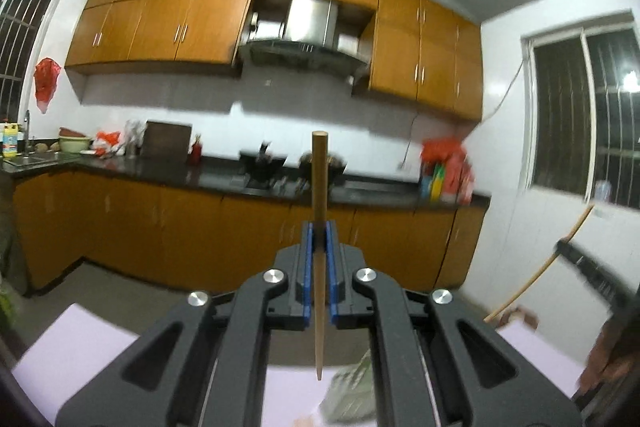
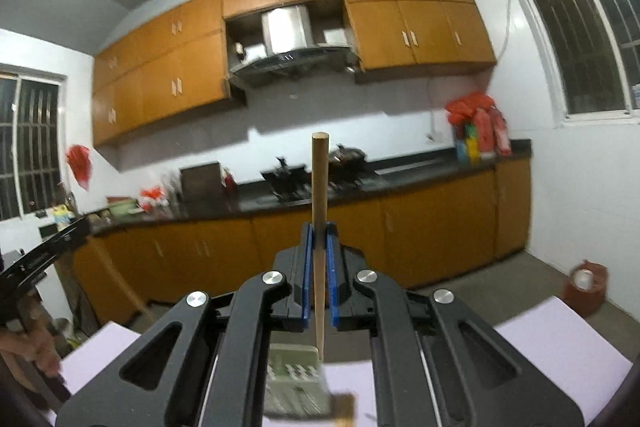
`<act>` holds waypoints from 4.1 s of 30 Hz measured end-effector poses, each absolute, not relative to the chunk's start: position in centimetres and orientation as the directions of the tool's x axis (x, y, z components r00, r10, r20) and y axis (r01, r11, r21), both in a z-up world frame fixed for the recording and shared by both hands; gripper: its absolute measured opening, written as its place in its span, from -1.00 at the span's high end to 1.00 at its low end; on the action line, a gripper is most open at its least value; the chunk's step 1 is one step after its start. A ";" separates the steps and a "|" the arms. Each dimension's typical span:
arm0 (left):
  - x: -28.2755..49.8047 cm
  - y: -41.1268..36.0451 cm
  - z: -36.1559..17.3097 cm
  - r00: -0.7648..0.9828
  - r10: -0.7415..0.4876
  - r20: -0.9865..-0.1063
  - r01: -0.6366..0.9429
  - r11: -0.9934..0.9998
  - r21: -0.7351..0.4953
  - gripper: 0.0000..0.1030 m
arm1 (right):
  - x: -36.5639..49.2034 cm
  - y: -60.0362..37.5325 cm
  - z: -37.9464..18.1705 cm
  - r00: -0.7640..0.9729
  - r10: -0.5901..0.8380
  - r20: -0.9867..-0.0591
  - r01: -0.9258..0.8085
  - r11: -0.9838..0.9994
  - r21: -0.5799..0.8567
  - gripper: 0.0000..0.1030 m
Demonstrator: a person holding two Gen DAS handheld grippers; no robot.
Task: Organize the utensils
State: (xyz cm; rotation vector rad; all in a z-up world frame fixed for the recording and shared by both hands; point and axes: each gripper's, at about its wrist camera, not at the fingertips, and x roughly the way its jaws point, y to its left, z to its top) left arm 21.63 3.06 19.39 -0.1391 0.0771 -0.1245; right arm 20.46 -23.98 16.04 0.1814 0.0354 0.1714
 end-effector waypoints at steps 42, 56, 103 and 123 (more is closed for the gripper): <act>18.3 6.8 -4.3 0.761 -0.135 -0.634 -0.020 0.973 -0.231 0.52 | 20.0 -22.9 -8.8 0.648 0.252 -0.719 -0.117 0.966 0.232 0.74; 16.8 4.4 -9.6 0.651 -0.226 -0.724 0.065 0.968 -0.243 0.61 | 20.0 -22.2 -10.9 0.654 0.119 -0.747 -0.071 0.993 0.095 0.85; 19.8 7.4 -10.8 0.627 -0.049 -0.777 -0.051 0.993 -0.104 0.81 | 20.2 -24.8 -11.2 0.670 0.067 -0.739 0.002 0.996 0.092 0.84; 19.8 7.4 -10.7 0.627 -0.049 -0.777 -0.051 0.993 -0.104 0.81 | 20.2 -24.7 -11.2 0.670 0.067 -0.740 0.002 0.996 0.091 0.84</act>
